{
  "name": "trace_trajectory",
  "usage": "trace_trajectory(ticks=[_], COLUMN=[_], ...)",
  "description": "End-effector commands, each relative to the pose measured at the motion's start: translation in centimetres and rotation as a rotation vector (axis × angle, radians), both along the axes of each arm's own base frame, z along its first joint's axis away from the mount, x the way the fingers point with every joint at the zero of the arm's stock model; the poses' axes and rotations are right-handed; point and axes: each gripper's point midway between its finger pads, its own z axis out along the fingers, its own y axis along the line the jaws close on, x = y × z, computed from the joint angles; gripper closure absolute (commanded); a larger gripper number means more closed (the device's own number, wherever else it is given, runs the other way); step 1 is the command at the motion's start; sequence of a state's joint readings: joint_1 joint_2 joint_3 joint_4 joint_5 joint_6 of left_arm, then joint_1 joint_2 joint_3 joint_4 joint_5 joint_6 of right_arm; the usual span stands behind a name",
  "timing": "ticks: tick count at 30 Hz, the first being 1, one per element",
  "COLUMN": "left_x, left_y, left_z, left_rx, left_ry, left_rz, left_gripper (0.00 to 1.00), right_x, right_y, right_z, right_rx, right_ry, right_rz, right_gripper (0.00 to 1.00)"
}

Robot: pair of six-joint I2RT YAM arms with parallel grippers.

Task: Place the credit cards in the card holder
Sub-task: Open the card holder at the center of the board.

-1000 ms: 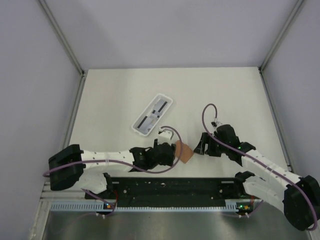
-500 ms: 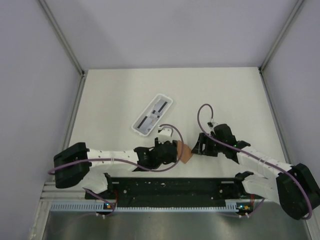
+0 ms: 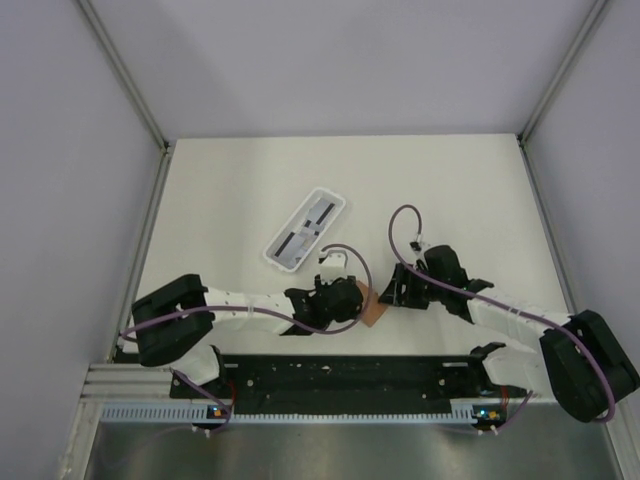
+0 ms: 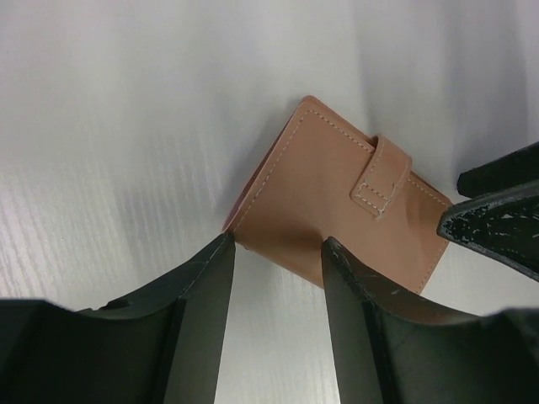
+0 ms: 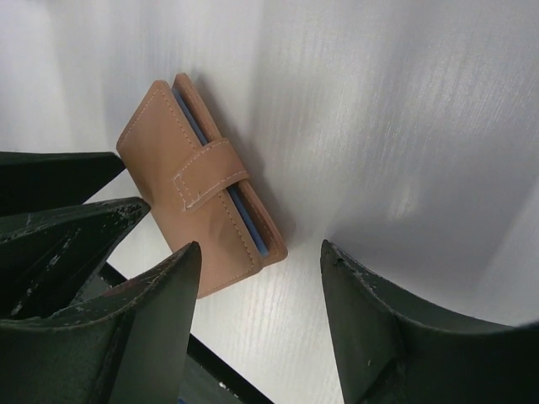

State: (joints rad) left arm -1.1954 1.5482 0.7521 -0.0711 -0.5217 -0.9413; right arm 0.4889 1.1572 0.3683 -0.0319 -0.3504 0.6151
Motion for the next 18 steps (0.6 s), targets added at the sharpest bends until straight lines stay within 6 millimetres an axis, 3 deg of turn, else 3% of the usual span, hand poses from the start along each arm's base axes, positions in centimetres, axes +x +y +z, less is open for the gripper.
trace_trajectory(ticks=[1, 12, 18], left_x=[0.5, -0.4, -0.7], left_y=[-1.4, -2.3, -2.4], left_z=[0.0, -2.8, -3.8], left_rx=[-0.079, -0.105, -0.098], left_ry=[0.033, 0.101, 0.126], left_rz=[0.021, 0.007, 0.004], left_gripper=[0.49, 0.6, 0.62], right_x=[-0.5, -1.3, -2.1], right_y=[-0.4, 0.4, 1.1], right_z=[-1.1, -2.0, -1.9], right_rx=[-0.026, 0.023, 0.086], right_ry=[0.03, 0.079, 0.099], right_rz=[-0.008, 0.022, 0.039], right_gripper=[0.41, 0.41, 0.48])
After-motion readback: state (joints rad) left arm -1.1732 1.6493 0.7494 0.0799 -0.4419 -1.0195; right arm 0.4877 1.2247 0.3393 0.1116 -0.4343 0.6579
